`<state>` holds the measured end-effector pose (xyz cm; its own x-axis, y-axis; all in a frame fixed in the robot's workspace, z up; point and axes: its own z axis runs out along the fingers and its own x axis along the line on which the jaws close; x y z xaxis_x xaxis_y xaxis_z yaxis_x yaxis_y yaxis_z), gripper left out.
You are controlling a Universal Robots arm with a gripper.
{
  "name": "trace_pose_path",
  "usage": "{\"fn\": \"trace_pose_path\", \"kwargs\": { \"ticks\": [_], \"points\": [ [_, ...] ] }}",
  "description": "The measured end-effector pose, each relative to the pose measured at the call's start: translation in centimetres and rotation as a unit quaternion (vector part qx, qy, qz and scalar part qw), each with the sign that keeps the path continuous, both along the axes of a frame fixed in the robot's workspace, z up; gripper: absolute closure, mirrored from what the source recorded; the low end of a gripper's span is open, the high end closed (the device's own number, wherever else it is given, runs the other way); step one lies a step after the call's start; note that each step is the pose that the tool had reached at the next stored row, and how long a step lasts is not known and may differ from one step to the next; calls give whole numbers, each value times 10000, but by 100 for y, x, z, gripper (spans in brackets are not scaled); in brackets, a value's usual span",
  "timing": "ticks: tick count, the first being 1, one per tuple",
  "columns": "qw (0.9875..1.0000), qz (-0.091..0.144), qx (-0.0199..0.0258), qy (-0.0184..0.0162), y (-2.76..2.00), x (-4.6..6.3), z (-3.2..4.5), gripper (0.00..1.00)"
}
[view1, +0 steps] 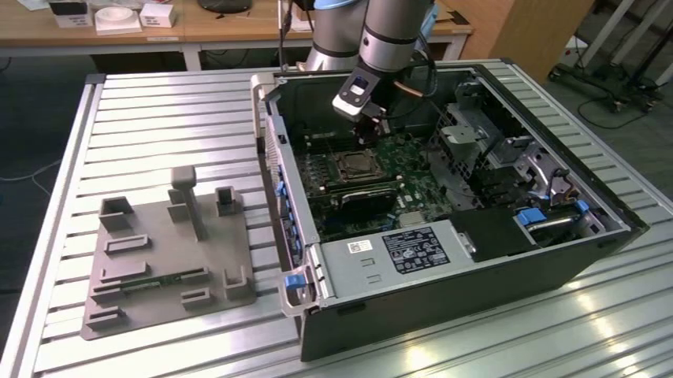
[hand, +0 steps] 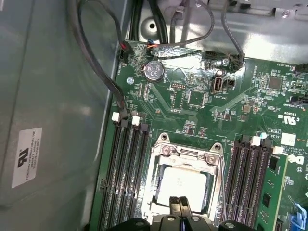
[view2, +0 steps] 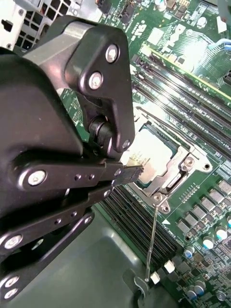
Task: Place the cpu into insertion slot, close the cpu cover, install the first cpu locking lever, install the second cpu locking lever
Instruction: 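Install the first cpu locking lever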
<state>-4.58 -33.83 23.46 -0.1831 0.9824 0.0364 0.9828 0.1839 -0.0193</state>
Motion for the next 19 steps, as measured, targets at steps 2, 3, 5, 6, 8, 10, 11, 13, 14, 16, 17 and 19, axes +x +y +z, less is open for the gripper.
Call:
{"fn": "trace_pose_path", "kwargs": {
  "ticks": [2,3,5,6,8,10,11,13,14,16,17,19],
  "points": [
    [10000,74,24,0,0,0,0,90],
    [10000,83,27,-1,1,0,0,90],
    [10000,90,28,0,1,1,-1,90],
    [9999,115,29,0,0,0,0,90],
    [9999,142,30,0,0,0,0,90],
    [9999,145,30,0,0,0,0,90],
    [9999,147,30,0,0,0,0,90],
    [9998,174,30,0,0,0,0,90],
    [9998,175,31,0,0,0,0,90],
    [9998,180,31,0,0,0,0,90],
    [9998,182,31,0,0,0,0,90],
    [9998,205,31,0,0,0,0,90]
  ]
}}
